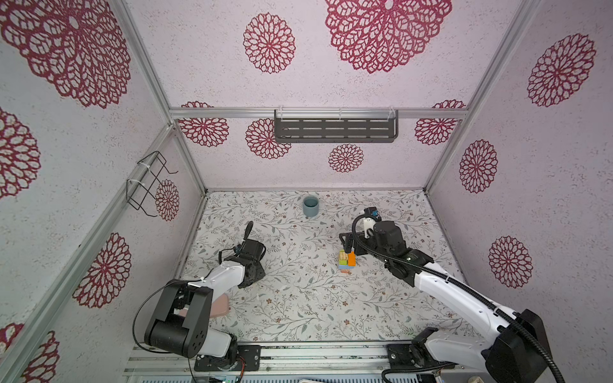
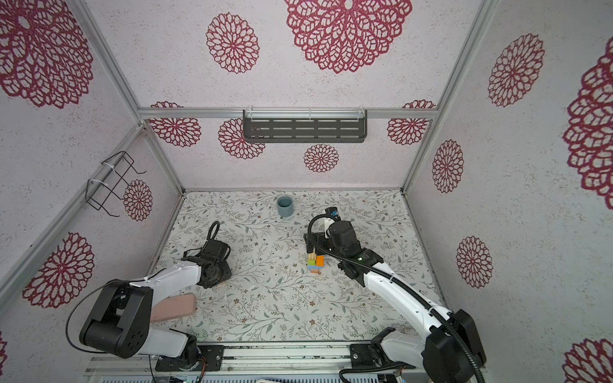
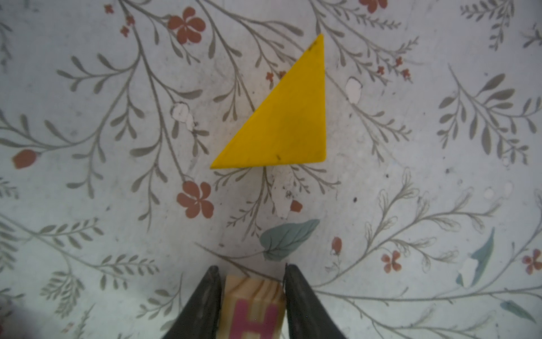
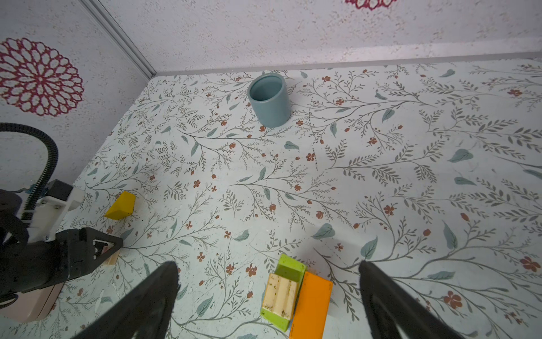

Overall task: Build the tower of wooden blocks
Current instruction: 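Lift the pink-H cube with the left gripper and carry it to the stack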

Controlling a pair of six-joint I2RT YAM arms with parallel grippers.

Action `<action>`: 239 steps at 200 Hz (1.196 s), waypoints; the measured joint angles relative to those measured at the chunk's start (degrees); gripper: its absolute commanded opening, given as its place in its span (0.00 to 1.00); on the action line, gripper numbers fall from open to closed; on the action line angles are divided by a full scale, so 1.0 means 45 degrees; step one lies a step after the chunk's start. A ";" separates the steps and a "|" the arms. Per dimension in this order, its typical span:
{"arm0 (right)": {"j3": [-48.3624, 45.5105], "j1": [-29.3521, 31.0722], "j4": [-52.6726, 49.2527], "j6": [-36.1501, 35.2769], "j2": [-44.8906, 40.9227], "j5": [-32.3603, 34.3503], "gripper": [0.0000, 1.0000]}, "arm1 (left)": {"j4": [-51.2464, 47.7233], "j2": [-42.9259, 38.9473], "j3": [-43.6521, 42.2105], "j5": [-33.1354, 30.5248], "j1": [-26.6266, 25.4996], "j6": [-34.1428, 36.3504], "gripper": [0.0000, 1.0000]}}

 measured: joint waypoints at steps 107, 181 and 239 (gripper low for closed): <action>-0.0316 -0.0321 -0.0073 -0.0097 -0.0291 -0.0024 0.99 | -0.1729 -0.0559 0.1841 0.0053 -0.0695 0.0204 0.26; -0.1758 -0.1744 -0.0117 0.0248 -0.1350 -0.0505 0.99 | -0.3997 0.0996 0.7121 -0.0359 -0.3400 0.0413 0.26; -0.2603 -0.4410 -0.0078 0.1001 -0.1967 -0.1943 0.99 | -0.5241 0.4153 1.1676 -0.0515 -0.5246 0.0597 0.26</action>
